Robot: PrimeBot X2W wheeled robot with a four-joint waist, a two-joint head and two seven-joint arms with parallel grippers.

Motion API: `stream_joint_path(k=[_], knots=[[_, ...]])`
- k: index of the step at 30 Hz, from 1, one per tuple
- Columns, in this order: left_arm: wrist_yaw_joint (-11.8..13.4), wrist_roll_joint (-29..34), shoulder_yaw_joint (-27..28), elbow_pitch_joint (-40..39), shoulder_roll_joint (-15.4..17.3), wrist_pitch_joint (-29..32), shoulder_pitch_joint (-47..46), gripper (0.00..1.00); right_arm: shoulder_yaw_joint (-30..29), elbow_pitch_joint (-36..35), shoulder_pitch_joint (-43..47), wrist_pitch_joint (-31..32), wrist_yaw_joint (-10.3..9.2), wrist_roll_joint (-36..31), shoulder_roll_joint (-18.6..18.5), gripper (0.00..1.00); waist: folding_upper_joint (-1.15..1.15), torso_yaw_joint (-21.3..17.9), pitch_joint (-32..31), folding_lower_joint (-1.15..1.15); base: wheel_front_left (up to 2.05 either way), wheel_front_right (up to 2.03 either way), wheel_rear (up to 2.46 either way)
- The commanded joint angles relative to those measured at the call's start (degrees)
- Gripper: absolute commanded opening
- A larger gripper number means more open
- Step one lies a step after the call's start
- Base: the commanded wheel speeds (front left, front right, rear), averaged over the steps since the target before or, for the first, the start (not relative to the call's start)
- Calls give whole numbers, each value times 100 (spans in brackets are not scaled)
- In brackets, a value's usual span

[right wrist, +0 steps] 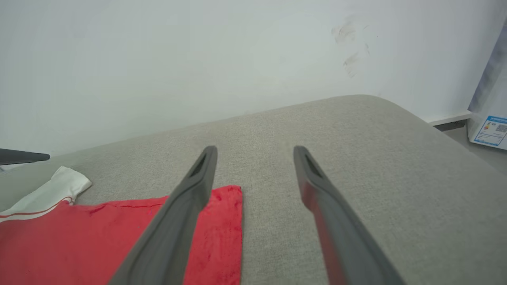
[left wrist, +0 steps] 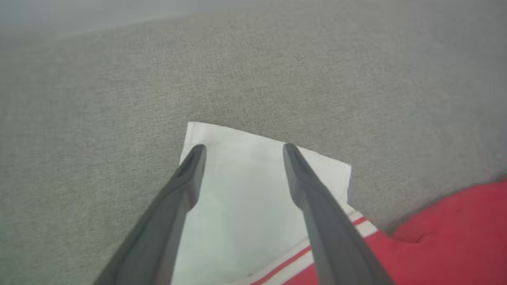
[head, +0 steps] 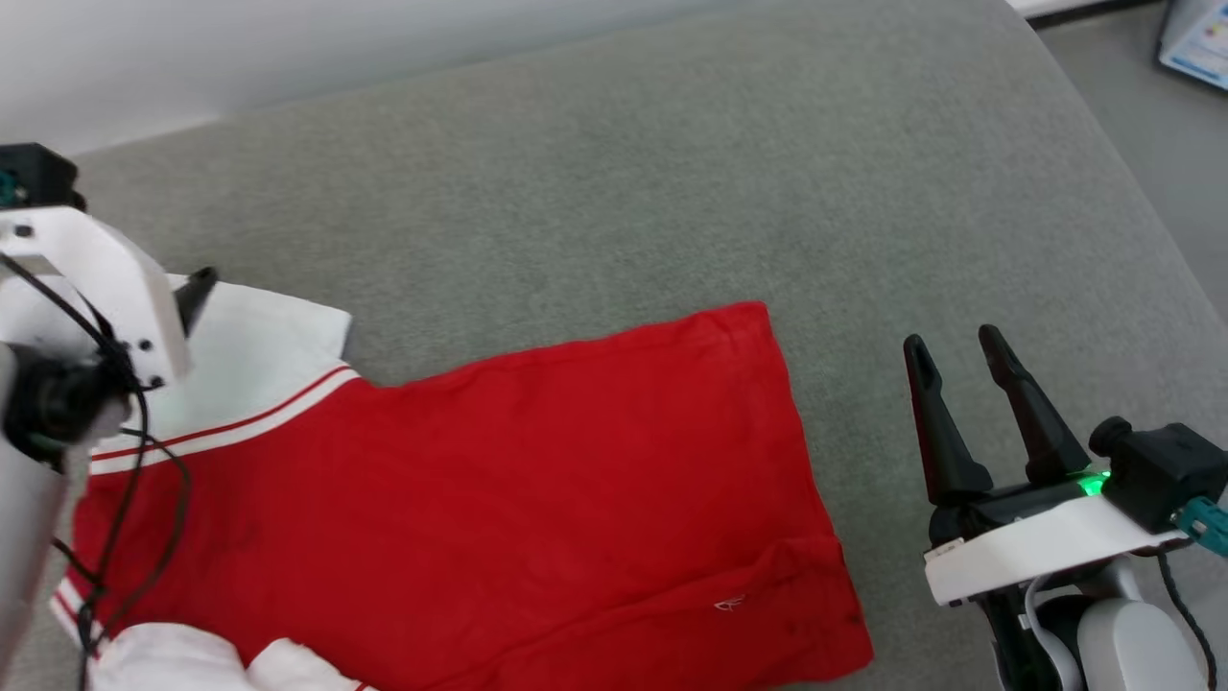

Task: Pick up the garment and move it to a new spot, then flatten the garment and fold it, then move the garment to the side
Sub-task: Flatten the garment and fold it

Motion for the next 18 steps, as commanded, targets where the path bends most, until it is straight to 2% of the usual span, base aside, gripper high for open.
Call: stream_joint_path(k=[1,3,11,12,13,14,18], knots=[[-40,-19,-45,142,101,273,-185,100,31,47,-114,-61,-2,38,32,100,0,-229,239,-1,0,0,0],[-23,-7,-127,433,272,767,-402,100,97,139,-174,-144,-2,121,46,100,0,-358,390,-1,0,0,0],[120,-23,-318,1011,479,1679,-507,100,158,351,-291,-264,-2,298,55,100,0,-549,656,-1,0,0,0],[113,-68,-412,1123,445,1963,-417,35,168,404,-324,-263,-2,326,57,100,0,-564,703,-1,0,0,0],[113,-68,-412,1123,445,1963,-417,35,168,404,-324,-263,-2,326,57,100,0,-564,703,-1,0,0,0],[111,-110,-449,1160,410,2077,-365,0,177,422,-337,-263,-2,351,58,100,0,-566,713,-1,0,0,0],[172,-186,-508,1140,229,2197,-261,0,253,486,-403,-190,-2,529,-13,100,0,-532,770,-1,0,0,0]])
